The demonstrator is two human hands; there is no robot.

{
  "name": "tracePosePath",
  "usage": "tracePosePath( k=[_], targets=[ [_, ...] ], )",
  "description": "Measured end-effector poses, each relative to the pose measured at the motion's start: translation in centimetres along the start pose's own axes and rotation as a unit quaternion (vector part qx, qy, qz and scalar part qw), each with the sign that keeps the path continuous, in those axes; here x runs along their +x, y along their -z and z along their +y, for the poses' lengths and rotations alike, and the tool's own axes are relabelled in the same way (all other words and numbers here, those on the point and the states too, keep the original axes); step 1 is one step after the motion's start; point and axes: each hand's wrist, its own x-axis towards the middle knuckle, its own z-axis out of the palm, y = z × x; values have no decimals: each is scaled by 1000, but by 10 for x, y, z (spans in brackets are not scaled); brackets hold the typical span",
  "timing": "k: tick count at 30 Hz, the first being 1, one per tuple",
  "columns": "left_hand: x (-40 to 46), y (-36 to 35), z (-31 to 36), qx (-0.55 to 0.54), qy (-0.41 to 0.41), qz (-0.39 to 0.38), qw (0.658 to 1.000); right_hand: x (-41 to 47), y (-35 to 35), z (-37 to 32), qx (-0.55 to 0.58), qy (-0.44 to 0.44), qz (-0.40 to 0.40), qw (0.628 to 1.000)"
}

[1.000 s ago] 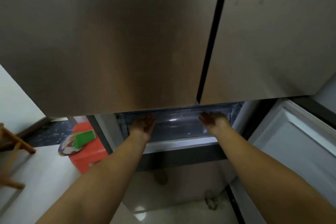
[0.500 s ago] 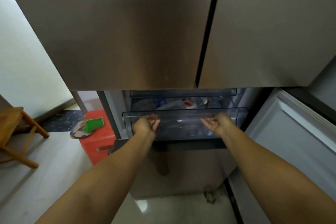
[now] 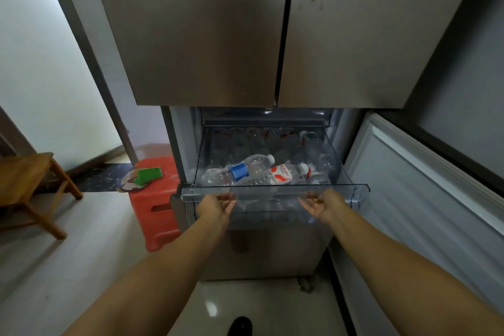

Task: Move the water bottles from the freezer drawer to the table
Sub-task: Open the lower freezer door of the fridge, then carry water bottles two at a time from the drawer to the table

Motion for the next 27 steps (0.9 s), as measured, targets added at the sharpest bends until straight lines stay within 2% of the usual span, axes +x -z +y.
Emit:
tracePosePath(
  k=[11, 13, 15, 17, 19, 20, 21, 23, 25, 27],
  targets=[
    [-21, 14, -9, 19, 3, 22, 1000, -14, 21, 15, 11, -14, -5, 1000],
    [-19, 15, -7, 45, 7, 17, 999, -11, 24, 13, 1, -22, -12, 1000],
    [-23, 17, -5, 110, 42, -12, 993, -16, 29, 9, -65, -37, -28, 997],
    [-32, 17, -2, 248, 121, -73, 958, -24, 35, 0, -207, -62, -46, 975],
    [-42, 6, 5, 385, 192, -168, 887, -31, 36, -13, -368, -95, -96, 920],
    [-45, -3, 11, 430, 202, -209, 855, -35, 32, -21, -419, -103, -124, 894],
    [-46, -15, 18, 460, 193, -240, 833, -38, 25, -29, -443, -98, -144, 879],
    [-46, -42, 34, 489, 134, -264, 820, -43, 4, -42, -432, -49, -157, 887],
    [-40, -66, 49, 489, 57, -259, 831, -43, -21, -49, -391, 25, -128, 911],
    [-24, -83, 58, 521, -12, -244, 818, -30, -45, -51, -368, 81, -73, 923]
  ],
)
